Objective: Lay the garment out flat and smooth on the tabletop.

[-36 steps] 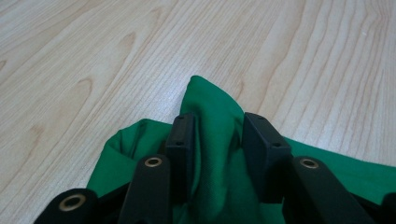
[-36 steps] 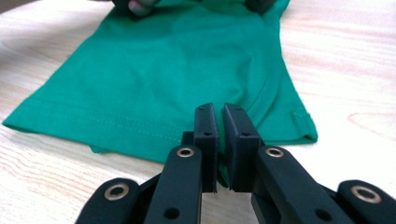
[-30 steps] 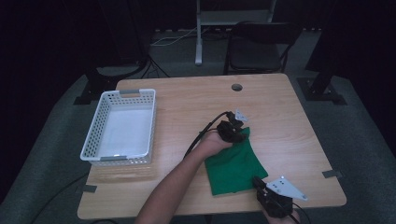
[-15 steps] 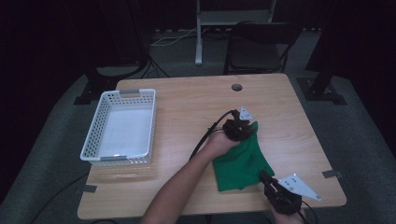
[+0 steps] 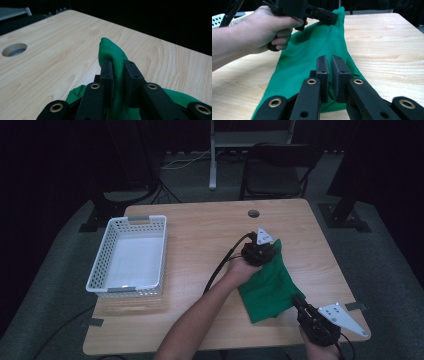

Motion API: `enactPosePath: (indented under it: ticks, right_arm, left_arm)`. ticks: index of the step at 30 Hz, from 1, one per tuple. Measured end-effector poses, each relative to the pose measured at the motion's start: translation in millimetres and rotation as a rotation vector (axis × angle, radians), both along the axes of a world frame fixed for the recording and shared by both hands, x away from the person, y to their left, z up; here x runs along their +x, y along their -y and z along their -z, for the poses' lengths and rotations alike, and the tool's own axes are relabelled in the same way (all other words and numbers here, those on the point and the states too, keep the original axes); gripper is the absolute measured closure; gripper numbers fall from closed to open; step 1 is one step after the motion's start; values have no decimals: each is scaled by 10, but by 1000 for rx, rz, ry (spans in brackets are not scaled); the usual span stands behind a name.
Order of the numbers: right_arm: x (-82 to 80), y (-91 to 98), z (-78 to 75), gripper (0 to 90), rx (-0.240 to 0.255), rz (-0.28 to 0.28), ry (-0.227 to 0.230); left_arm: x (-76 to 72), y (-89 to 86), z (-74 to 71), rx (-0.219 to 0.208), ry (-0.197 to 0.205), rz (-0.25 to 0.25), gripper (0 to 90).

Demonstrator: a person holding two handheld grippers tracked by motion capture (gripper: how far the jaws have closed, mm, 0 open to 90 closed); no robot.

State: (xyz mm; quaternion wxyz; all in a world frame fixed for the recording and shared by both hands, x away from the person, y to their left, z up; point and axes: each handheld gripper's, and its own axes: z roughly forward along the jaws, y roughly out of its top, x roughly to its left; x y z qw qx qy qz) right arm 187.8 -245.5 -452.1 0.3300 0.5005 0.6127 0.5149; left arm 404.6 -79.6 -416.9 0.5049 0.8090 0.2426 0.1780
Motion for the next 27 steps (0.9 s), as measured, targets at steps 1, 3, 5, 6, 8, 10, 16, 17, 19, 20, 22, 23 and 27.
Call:
enactPosePath:
  ticks: [1,3,5,6,8,10,16,17,19,20,22,23,27]
  right_arm:
    - [-5,-3,-11,853,1,-1,5]
    - [-16,-18,-35,853,8,-11,18]
    - [-28,-44,-66,853,17,-23,34]
    - [-32,-67,-86,853,16,-31,39]
    - [-45,-123,-136,853,13,-50,56]
    - [-53,-176,-178,853,9,-65,71]
    - [-50,-369,-237,853,9,-124,89]
    - [-51,-411,-242,853,5,-138,91]
    - [-54,-496,-254,853,5,-168,98]
    - [-50,-537,-260,853,1,-184,99]
    - [-40,-615,-271,853,0,-211,102]
    - [-32,-656,-275,853,1,-224,101]
    - [5,-780,-286,853,-14,-256,101]
  left_arm:
    - [-6,-4,-10,-2,4,0,801]
    - [-15,-21,-34,-13,4,1,800]
    - [-23,-53,-67,-19,2,0,800]
    - [-25,-81,-88,-22,-3,-2,800]
    - [-28,-135,-121,-28,-12,-12,799]
    - [-26,-203,-151,-38,-26,-23,799]
    - [-67,-393,-220,-60,-48,-39,798]
    - [-102,-491,-241,-70,-40,-40,798]
    - [-136,-593,-262,-79,-26,-43,797]
    - [-158,-654,-276,-95,-10,-50,798]
    - [-181,-771,-304,-121,-11,-58,798]
    - [-192,-821,-311,-131,-10,-66,798]
    - [-238,-967,-323,-137,12,-90,798]
